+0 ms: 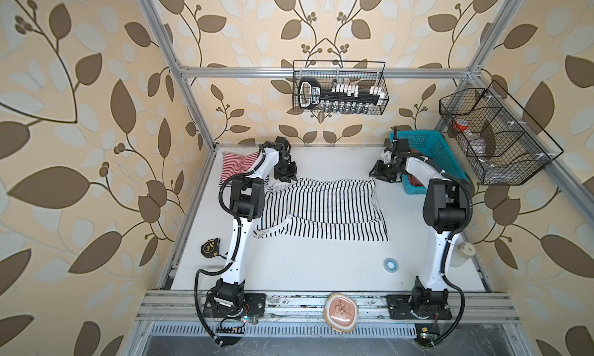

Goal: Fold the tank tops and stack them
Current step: 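Lay the folded hem down at the far edge with both grippers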

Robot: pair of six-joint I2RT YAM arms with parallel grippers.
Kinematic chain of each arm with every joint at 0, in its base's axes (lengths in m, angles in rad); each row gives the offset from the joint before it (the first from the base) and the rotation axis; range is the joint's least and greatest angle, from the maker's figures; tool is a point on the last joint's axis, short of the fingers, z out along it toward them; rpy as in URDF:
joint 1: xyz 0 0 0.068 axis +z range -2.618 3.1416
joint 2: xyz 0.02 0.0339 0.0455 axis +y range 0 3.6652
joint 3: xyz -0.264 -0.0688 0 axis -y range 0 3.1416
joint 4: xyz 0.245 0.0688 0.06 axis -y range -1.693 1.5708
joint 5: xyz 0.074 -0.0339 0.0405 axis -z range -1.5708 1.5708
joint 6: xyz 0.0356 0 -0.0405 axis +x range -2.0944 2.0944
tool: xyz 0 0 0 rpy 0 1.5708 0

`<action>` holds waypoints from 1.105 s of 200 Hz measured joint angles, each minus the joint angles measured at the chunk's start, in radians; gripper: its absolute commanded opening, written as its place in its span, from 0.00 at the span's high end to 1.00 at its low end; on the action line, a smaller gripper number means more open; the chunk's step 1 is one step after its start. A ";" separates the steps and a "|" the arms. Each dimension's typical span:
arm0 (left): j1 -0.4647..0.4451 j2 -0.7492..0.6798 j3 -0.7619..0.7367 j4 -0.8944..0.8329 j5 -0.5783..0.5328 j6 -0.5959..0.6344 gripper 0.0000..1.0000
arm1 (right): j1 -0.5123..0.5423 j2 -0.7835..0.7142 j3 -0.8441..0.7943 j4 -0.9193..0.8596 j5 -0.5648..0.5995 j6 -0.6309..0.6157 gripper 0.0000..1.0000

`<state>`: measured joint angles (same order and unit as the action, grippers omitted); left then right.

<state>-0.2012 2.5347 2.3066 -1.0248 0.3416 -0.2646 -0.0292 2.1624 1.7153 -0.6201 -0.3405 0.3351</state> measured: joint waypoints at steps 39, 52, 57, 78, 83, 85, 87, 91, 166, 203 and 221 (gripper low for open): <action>0.000 0.014 0.023 0.002 0.001 -0.001 0.69 | 0.000 0.064 0.045 -0.017 0.000 -0.004 0.62; 0.000 0.018 0.029 0.008 0.005 -0.003 0.69 | 0.000 0.074 0.047 -0.019 -0.001 -0.004 0.63; 0.000 0.018 0.030 0.010 0.009 -0.005 0.69 | 0.000 0.077 0.048 -0.020 -0.002 -0.004 0.63; 0.000 0.023 0.032 0.024 0.027 -0.012 0.72 | 0.000 0.086 0.060 -0.023 -0.006 -0.003 0.64; 0.000 0.024 0.032 0.028 0.030 -0.014 0.73 | 0.000 0.088 0.063 -0.023 -0.008 -0.004 0.65; 0.000 0.025 0.032 0.029 0.032 -0.017 0.74 | 0.000 0.089 0.065 -0.024 -0.008 -0.003 0.65; 0.000 0.025 0.032 0.031 0.035 -0.016 0.75 | 0.000 0.089 0.068 -0.024 -0.008 -0.003 0.65; 0.000 0.027 0.032 0.032 0.040 -0.022 0.76 | 0.000 0.092 0.072 -0.024 -0.008 -0.003 0.65; 0.000 0.043 0.035 0.050 0.083 -0.047 1.00 | 0.000 0.130 0.114 -0.025 -0.024 -0.003 0.81; 0.000 0.043 0.035 0.058 0.089 -0.051 1.00 | 0.000 0.134 0.120 -0.041 -0.026 -0.005 0.82; 0.000 0.043 0.035 0.062 0.089 -0.051 1.00 | 0.000 0.134 0.122 -0.047 -0.026 -0.006 0.93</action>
<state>-0.2012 2.5782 2.3413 -0.9630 0.4309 -0.3157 -0.0296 2.2963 1.8370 -0.6670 -0.3664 0.3286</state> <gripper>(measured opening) 0.045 0.129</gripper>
